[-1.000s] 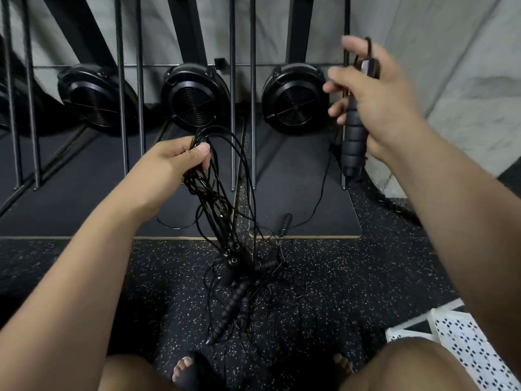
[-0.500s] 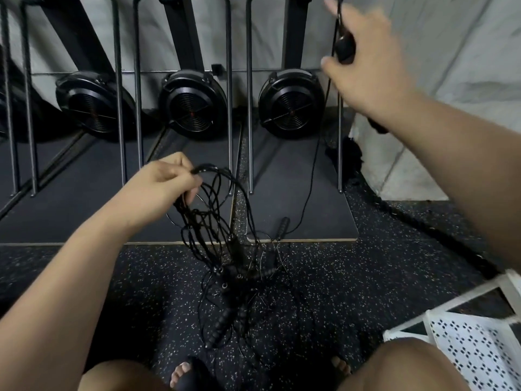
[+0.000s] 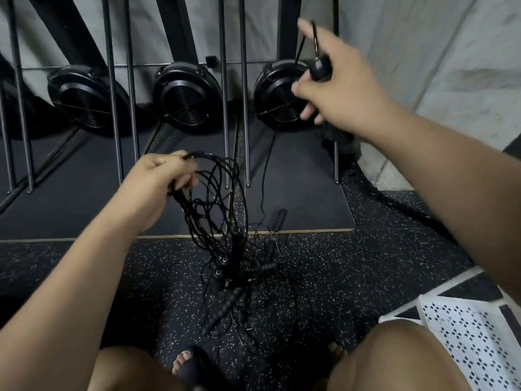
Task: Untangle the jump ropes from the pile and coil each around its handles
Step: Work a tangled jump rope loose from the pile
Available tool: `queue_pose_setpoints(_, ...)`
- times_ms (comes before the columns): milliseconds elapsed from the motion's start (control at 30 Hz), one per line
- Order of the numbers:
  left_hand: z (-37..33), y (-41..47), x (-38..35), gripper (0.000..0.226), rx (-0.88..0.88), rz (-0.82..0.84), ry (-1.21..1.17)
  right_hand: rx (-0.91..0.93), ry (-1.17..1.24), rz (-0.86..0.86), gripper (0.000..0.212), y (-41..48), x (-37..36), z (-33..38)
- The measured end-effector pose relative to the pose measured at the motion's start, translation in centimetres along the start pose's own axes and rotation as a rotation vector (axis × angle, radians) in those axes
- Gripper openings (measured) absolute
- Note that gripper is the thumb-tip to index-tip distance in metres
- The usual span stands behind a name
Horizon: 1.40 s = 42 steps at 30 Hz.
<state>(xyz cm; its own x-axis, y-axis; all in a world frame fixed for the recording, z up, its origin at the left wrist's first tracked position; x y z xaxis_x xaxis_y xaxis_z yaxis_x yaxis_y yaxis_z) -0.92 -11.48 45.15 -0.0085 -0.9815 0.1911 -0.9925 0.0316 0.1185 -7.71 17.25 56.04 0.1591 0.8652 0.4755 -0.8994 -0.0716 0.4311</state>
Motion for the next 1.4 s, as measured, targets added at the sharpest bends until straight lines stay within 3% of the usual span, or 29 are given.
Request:
queue_pose_setpoints(200, -2.8, 1.0, 0.7, 0.048, -0.058, 0.014, -0.198, -0.196, 0.110, 0.072, 0.090, -4.0, -3.6, -5.5)
queue_pose_setpoints(433, -5.7, 2.0, 1.3, 0.045, -0.092, -0.004, -0.263, -0.337, 0.194, 0.238, 0.097, -9.3, -8.8, -10.6)
queue_pose_setpoints(600, -7.2, 2.3, 1.9, 0.037, -0.083, -0.021, -0.243, -0.447, 0.218, 0.199, 0.094, -11.9, -10.7, -13.6)
queue_pose_setpoints(767, -9.1, 1.7, 1.6, 0.048, -0.123, 0.035, -0.209, -0.459, 0.256, 0.240, 0.102, -13.0, -12.3, -14.3)
queue_pose_setpoints(933, -9.5, 1.8, 1.6, 0.043, -0.132, -0.012, -0.200, -0.448, 0.406, 0.395, 0.107, -13.3, -15.8, -12.1)
queue_pose_setpoints(1100, -8.5, 1.9, 1.1, 0.045, -0.117, 0.065, -0.215, -0.474, 0.574, 0.451, 0.084, -13.5, -17.7, -10.5)
queue_pose_setpoints(1233, -7.9, 1.7, 1.6, 0.043, -0.110, 0.070, -0.181, -0.449, 0.479, 0.397, 0.058, -12.7, -16.4, -10.3)
queue_pose_setpoints(1333, -7.1, 1.5, 1.9, 0.042, -0.096, 0.052, -0.142, -0.343, 0.356, 0.333, 0.021, -11.4, -13.9, -9.5)
queue_pose_setpoints(1400, -6.4, 1.2, 2.1, 0.042, -0.088, 0.031, -0.111, -0.333, 0.349, 0.304, 0.017, -10.6, -12.0, -9.2)
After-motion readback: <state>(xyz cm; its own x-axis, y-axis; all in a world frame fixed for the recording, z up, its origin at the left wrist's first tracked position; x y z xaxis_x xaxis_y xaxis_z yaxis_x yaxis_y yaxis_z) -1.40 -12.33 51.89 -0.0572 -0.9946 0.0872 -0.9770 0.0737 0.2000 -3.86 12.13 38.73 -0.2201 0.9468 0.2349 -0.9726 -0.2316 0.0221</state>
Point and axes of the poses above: each hand's wrist, its own y-axis towards the middle knuckle, its own x-axis out of the back of the hand, z = x × y, the point moved 8 cm from there along y, towards the middle knuckle, and after that the axes turned 5 degrees about -z, right-handed, at the moved point
